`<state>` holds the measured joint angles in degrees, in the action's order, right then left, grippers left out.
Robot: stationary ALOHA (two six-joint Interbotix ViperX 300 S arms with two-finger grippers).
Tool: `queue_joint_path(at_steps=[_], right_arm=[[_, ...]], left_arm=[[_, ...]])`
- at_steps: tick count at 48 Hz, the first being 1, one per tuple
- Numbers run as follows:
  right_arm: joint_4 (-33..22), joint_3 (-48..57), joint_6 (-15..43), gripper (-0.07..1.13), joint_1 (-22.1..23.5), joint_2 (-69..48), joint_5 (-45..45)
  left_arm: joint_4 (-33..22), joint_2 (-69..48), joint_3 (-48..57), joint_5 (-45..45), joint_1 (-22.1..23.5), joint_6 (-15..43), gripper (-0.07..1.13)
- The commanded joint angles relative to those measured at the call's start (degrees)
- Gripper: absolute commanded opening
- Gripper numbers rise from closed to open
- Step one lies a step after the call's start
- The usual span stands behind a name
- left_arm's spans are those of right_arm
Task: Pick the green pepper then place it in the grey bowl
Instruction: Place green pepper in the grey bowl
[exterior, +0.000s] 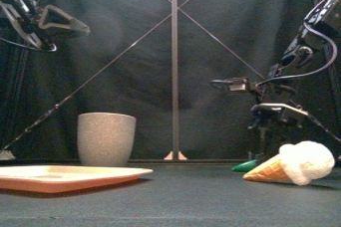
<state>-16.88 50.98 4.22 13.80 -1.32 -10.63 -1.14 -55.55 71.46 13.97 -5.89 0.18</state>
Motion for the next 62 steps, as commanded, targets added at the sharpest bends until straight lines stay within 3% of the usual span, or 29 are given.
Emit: queue_joint_path(at_steps=[1,21,41,62], right_arm=[[0.53,-1.32,0.09,0.59,-0.26,-0.88,-0.18],[0.09,-16.52,-0.62,0.59,-3.34,-2.29,-0.88],[-6.15,-39.73,-0.62,0.59,-2.90,10.63,-0.35],[-5.71,-57.92,-0.09,0.60,-2.64,23.99,-4.13]], left_arm=[[-0.09,0.18,-0.79,0.26,-0.09,0.00,0.08],[-0.09,0.18,-0.79,0.26,-0.09,0.09,0.08],[-0.26,0.18,-0.35,0.26,-0.09,-0.26,0.08],[-0.44,0.09,0.18,0.26,-0.18,-0.18,0.08]])
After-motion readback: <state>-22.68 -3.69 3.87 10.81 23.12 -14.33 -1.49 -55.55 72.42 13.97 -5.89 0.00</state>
